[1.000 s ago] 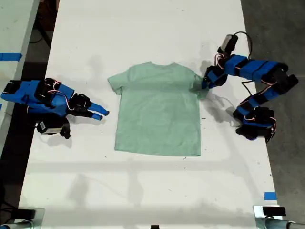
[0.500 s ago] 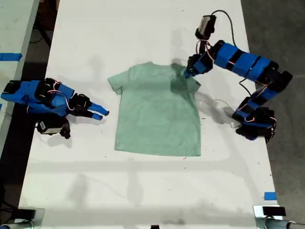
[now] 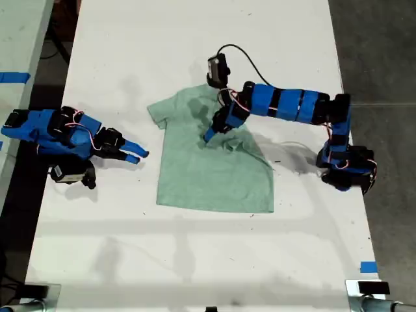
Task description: Fold t shirt
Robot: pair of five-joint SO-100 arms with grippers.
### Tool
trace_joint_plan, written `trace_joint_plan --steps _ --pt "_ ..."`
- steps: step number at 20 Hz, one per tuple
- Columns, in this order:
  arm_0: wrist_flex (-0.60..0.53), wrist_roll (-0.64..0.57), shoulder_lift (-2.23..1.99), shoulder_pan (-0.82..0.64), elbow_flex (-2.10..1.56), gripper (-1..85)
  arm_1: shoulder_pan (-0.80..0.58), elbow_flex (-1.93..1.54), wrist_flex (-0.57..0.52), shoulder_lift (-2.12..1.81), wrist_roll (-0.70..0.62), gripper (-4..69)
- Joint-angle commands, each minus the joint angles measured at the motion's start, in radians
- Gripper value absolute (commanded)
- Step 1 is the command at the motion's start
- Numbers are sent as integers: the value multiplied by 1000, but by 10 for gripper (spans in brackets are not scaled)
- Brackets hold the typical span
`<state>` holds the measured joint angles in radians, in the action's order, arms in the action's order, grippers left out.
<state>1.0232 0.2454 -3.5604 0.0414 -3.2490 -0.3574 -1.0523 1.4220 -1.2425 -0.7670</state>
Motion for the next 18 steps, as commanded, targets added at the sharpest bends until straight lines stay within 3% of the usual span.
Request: trace_joint_plan --steps 1,4,7,10,12,14,16,18 --pt "-3 -3 -11 2 -43 167 -91 3 110 -256 58 359" --pt "-3 -3 -11 2 -43 167 -247 -359 121 -670 141 342" --pt "-3 -3 -11 2 -43 167 -278 -908 -5 -1134 229 283" --pt "-3 -3 -11 2 -43 167 -183 -1430 -35 -1687 376 263" --pt "-3 -3 -11 2 -43 167 -72 -1721 107 -2278 469 237" --pt "-3 -8 -11 0 -43 170 95 -1812 64 -2214 540 240" --pt "-3 -9 -11 0 -43 170 163 -1907 84 -2263 578 276" --pt "-3 -9 -12 -2 -43 171 219 -1993 21 -2261 575 263"
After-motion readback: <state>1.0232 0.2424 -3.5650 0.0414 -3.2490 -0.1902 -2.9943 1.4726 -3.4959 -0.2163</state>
